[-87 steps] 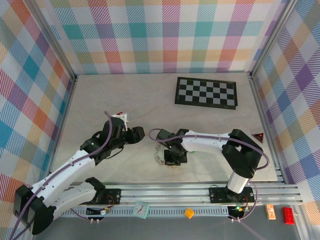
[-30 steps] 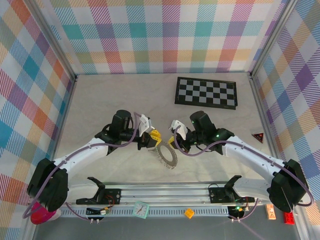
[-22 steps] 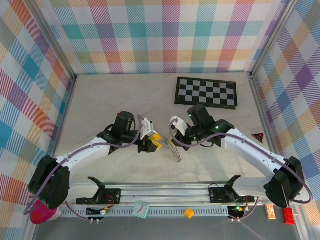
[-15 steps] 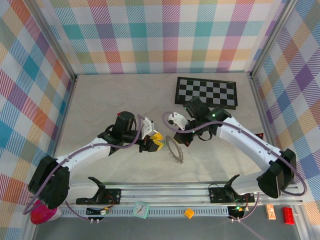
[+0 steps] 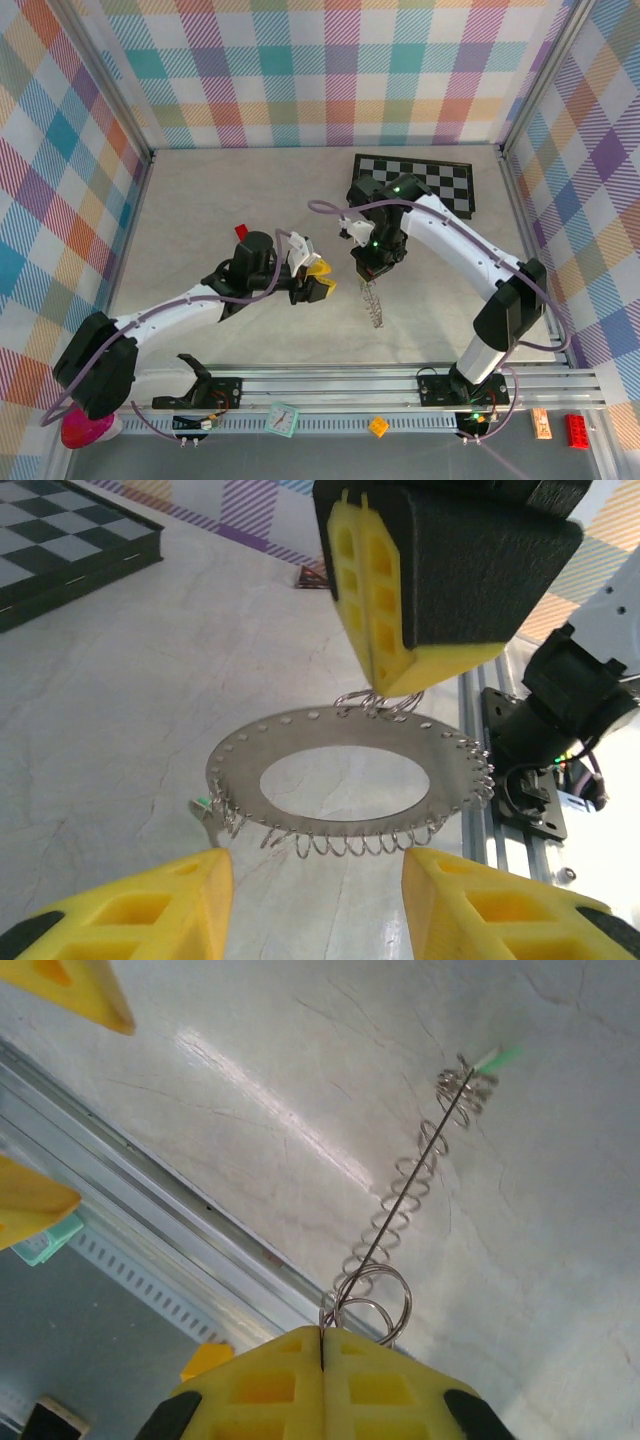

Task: Put the keys on the keyring

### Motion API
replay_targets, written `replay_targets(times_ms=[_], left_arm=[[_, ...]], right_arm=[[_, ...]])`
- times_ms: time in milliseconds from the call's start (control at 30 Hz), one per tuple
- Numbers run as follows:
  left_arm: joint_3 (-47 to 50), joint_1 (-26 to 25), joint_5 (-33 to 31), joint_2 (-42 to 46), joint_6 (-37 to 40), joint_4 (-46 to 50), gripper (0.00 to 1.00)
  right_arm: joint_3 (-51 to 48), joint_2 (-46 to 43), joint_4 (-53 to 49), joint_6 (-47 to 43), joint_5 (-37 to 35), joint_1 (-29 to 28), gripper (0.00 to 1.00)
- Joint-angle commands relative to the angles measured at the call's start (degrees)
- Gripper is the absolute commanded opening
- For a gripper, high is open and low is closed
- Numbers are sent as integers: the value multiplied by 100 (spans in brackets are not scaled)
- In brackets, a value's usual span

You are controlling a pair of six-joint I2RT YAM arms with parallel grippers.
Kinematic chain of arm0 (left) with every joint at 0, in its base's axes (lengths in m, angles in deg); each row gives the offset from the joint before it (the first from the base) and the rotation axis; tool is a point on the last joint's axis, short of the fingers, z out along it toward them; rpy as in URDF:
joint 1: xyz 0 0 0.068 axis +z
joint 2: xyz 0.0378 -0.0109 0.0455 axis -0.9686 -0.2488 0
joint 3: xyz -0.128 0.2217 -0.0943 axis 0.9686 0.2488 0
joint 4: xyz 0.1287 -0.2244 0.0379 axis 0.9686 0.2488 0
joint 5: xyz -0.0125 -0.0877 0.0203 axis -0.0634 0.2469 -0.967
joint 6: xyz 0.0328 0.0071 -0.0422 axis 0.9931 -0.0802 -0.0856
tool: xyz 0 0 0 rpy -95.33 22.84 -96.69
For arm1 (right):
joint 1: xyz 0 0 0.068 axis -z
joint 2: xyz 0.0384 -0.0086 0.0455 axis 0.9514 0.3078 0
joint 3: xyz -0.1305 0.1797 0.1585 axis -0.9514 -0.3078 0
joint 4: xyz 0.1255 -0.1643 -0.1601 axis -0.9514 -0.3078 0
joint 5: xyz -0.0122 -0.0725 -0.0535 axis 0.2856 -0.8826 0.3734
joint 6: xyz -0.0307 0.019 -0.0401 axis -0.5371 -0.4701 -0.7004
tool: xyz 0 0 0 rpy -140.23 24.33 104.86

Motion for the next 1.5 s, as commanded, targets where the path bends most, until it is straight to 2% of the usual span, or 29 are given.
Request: replay_targets(times_ms=[0,167,300,500,667,933,1100,1167,1333,1467], left_arm=[[308,-94,-713,365,-652,-573,49],[308,-176,-987,490,-896,-408,50],[312,-898,-1543,406,-1047,-542,52],[455,-1889,-2506,61,-1559,-1597,60],[381,-2434,-3031,-453,-1623,-1973,69],[16,-2520,-3139,-1246,-1438,-1952,73],[-146,-2520,-3505,-1278,-1098,-1510,71],[-232,-2520,-3858,-1294,-966,-1239,67],[-272,-2414,-5192,-1158,-527,-714,57],[-379,-2253,-5704,-1073,-182,-405,56]], right_arm=[[291,37,-614,784,-182,-22,0],[432,330,-1068,1699,-228,-6,0],[288,327,-1197,2103,-96,4,0],[151,320,-1191,2395,-52,30,0],[250,352,-996,2566,36,142,0],[412,369,-900,2627,208,232,0],[400,264,-920,2578,300,362,0],[364,203,-889,2538,444,407,0],[36,-27,-796,2422,733,485,0],[-268,-174,-637,2359,1056,531,0]])
